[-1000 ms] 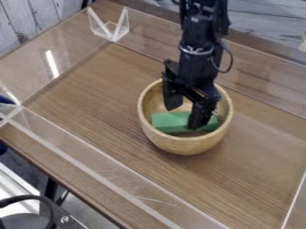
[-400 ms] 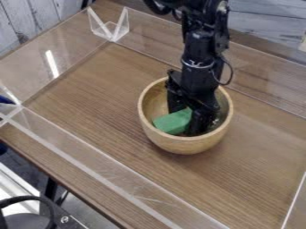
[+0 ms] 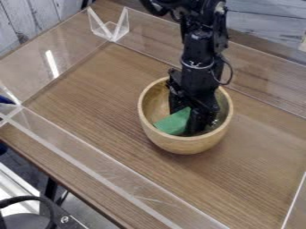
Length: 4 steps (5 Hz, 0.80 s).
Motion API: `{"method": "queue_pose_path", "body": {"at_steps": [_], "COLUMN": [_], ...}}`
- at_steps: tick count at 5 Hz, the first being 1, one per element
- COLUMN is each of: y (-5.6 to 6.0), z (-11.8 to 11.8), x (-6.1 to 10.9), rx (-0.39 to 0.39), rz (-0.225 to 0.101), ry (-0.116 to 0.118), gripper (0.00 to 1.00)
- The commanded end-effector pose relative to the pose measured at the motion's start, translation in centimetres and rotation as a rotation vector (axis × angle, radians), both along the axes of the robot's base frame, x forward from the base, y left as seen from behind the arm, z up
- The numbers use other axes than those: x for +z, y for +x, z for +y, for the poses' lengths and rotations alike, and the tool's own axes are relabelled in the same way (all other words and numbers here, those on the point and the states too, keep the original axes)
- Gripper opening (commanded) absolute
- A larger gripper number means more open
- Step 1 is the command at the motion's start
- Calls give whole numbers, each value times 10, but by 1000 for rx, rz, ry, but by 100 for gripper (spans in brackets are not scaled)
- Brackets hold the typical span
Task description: Remove the green block from inside the brown bowl and put it on the table
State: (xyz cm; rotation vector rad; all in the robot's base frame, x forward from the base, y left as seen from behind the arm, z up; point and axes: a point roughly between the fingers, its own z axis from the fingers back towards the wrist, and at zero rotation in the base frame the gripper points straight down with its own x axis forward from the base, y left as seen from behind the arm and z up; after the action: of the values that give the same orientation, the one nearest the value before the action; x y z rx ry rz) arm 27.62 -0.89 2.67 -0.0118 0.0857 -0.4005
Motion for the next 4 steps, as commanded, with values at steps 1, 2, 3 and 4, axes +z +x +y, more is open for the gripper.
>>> {"method": "queue_pose_path", "body": {"at_steps": [1,2,3,4], "y": [3,3,2,2], "z": [0,-1,-2,-2], "x": [7,9,10,13], "rx": [-28,-46,-61,-74], "rz": [-50,-65,-78,-90], "ry": [-14,-23,-30,-35], "gripper": [0,0,0,0]}}
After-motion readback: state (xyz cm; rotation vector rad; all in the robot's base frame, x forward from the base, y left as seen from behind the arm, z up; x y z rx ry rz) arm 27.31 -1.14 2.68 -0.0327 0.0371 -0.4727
